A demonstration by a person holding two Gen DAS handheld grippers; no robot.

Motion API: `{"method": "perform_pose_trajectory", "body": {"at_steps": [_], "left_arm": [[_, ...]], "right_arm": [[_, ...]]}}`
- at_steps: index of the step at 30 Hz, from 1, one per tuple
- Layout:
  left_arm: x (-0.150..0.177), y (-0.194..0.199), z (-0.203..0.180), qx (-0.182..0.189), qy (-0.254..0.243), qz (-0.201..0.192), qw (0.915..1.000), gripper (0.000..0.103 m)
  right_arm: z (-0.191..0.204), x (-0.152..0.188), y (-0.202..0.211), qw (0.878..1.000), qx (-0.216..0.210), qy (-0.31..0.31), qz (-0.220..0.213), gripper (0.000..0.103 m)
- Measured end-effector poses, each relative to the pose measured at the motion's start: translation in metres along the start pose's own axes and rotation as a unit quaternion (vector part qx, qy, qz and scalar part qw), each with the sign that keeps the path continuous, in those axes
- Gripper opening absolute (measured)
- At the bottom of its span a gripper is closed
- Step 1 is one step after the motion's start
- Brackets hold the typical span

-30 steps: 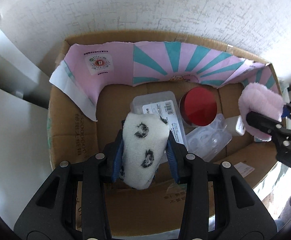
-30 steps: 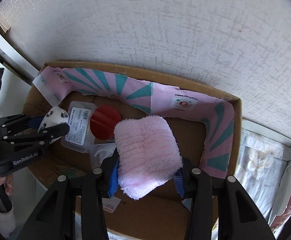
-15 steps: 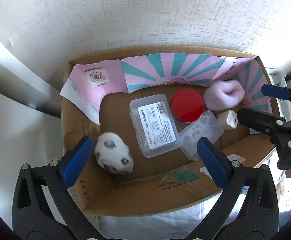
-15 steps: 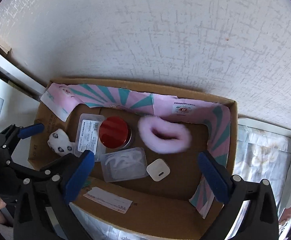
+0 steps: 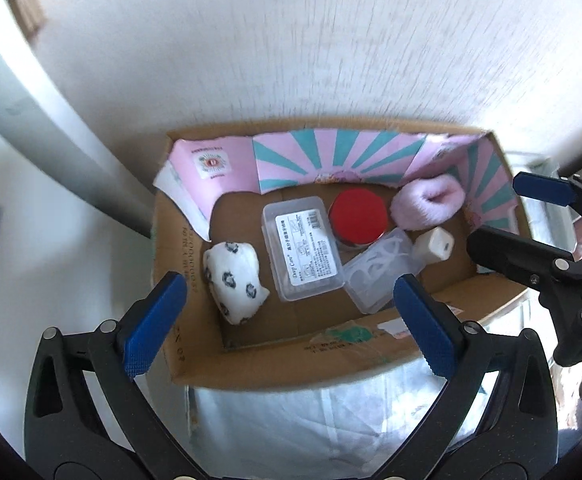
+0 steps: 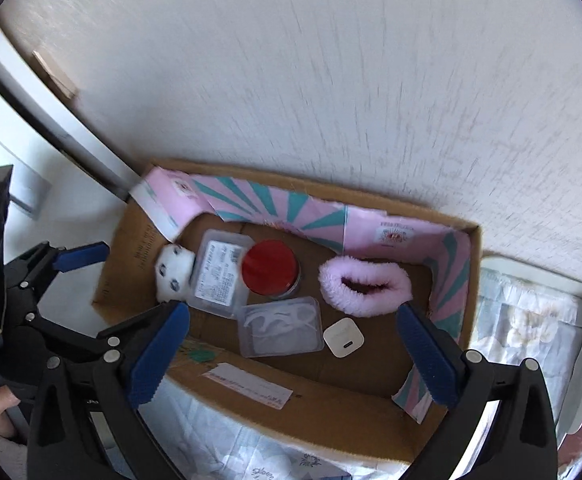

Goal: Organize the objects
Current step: 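Lift both tools out of the box back toward the bed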

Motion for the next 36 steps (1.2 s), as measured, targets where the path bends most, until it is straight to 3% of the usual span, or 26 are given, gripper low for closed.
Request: {"method": "perform_pose_trajectory", "body": {"at_steps": [7, 15, 24, 36], "left_arm": [[-0.001, 0.051, -0.015, -0.019, -0.014, -0.062, 0.9978, 0.103], [0.014, 0.116, -0.046, -0.026, -0.023, -0.139, 0.9897, 0.103], [0.049, 0.176, -0.07, -0.02, 0.005, -0.208, 0.9779, 0.103], [0.097, 0.196, -0.1, -0.019, 0.006, -0.231, 0.9727, 0.103]], "right_arm": [[-0.003, 0.001, 0.051, 0.998, 0.037, 0.007, -0.059, 0.103], [-0.009, 0.013, 0.131, 0.986, 0.078, 0.015, -0.15, 0.103], [-0.017, 0.058, 0.193, 0.975, 0.108, 0.021, -0.192, 0.103], [-0.037, 0.114, 0.219, 0.973, 0.108, -0.003, -0.206, 0.103]]}}
Point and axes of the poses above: each gripper's, at about its wrist camera, not at the fingertips, and y roughly against the way its jaws point, z to its left, x to its underside, the point moved 8 cm from there along -y, roughly the way its jaws point, and after that the axes turned 1 degree about x, right-handed, at the moved point
